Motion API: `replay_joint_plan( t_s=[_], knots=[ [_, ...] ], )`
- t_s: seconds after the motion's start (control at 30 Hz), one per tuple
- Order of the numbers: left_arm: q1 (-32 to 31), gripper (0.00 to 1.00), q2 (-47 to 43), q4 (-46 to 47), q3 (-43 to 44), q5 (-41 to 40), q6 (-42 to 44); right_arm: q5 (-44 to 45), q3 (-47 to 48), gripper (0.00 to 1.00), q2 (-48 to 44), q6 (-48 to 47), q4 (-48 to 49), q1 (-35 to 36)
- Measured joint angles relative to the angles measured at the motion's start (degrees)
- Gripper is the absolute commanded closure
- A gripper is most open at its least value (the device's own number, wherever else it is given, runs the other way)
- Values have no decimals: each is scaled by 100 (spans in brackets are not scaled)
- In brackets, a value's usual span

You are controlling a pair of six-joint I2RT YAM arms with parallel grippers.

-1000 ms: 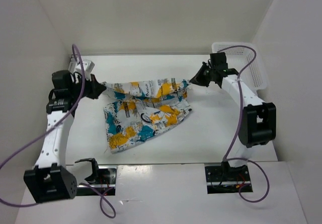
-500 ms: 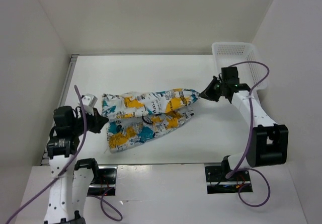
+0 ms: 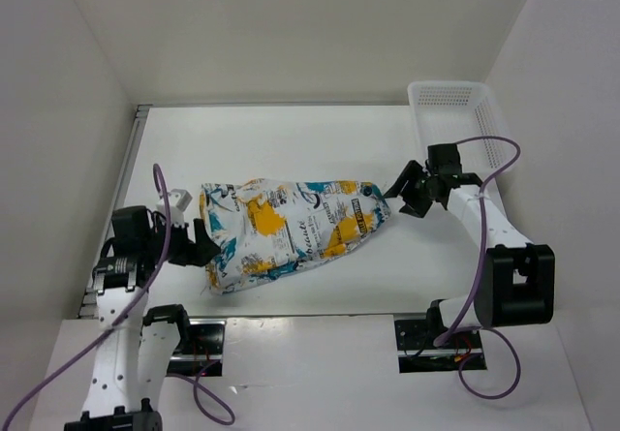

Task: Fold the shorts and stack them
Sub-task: Fold the shorts

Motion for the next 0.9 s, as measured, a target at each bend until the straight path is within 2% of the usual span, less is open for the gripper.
replay_joint_plan(
  t_s=[0.03,0.07,0.1,0.13,0.2,0.33,0.6,0.77,0.9],
  knots=[
    [0,31,181,74,76,-39,-7,90,0,50,-4,-9,-11,-9],
    [0,59,380,216,138,-52,-7,146,2,63,-11,-48,-17,-20],
    [0,71,577,398,188,-28,0,238,20,84,-15,-57,-44,-24],
    [-4,81,761,619,203,-28,0,330,46,91,-20,-87,-57,-24],
    [-44,91,1152,1023,203,-20,-9,468,122,93,-17,-114,-70,-20],
    [-437,89,1982,1609,214,-175,0,564,345,93,214,-203,-7,26],
    [-1355,92,3683,2500,385,-407,-2,361,581,96,1580,-376,339,656],
    [-1421,94,3884,2518,323,-852,-2,393,426,96,1746,-369,485,1154],
    [-1408,95,4157,2503,258,-1165,-2,525,129,96,1810,-258,498,1285]
  ],
)
